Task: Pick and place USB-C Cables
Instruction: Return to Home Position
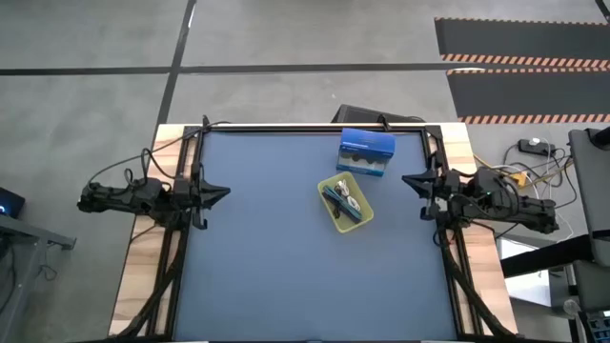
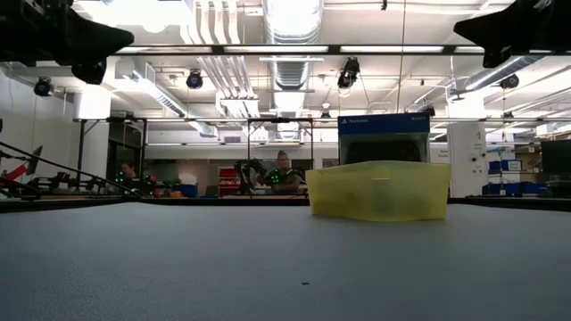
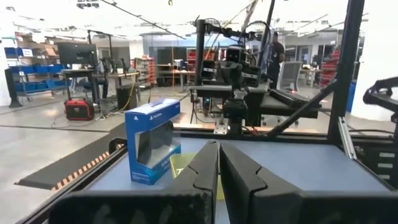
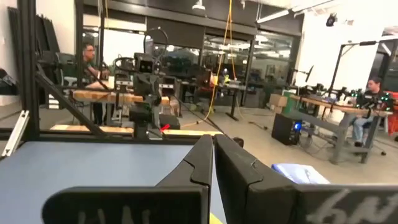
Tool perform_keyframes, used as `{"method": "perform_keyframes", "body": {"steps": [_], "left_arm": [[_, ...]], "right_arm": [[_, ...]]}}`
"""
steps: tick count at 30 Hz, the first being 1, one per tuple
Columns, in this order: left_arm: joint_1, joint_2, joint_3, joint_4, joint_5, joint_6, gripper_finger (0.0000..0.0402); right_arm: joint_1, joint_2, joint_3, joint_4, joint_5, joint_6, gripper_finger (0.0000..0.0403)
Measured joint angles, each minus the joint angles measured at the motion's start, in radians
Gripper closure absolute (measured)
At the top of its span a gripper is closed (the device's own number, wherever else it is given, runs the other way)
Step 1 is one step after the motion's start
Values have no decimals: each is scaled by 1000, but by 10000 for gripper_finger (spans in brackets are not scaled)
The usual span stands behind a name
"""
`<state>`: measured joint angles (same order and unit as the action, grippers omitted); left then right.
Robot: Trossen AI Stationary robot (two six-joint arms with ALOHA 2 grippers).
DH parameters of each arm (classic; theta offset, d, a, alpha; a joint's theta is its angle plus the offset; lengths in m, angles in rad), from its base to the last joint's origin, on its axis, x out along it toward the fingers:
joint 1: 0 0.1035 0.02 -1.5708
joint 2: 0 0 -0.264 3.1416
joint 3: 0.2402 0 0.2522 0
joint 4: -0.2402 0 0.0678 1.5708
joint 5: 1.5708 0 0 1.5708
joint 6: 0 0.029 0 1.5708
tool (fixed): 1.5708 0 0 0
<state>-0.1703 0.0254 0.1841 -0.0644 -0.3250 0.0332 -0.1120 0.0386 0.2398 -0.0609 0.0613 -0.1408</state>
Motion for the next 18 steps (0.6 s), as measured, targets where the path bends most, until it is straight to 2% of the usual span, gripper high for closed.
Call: {"method": "perform_keyframes", "body": {"steps": [4,18], "left_arm": [[0,-8,-2,0,0,0,401],[0,-8,-26,6,-2,-34,401]], "right_arm": [[0,-38,-2,-59,10,0,394],[0,-38,-69,-30,10,21,394]]}}
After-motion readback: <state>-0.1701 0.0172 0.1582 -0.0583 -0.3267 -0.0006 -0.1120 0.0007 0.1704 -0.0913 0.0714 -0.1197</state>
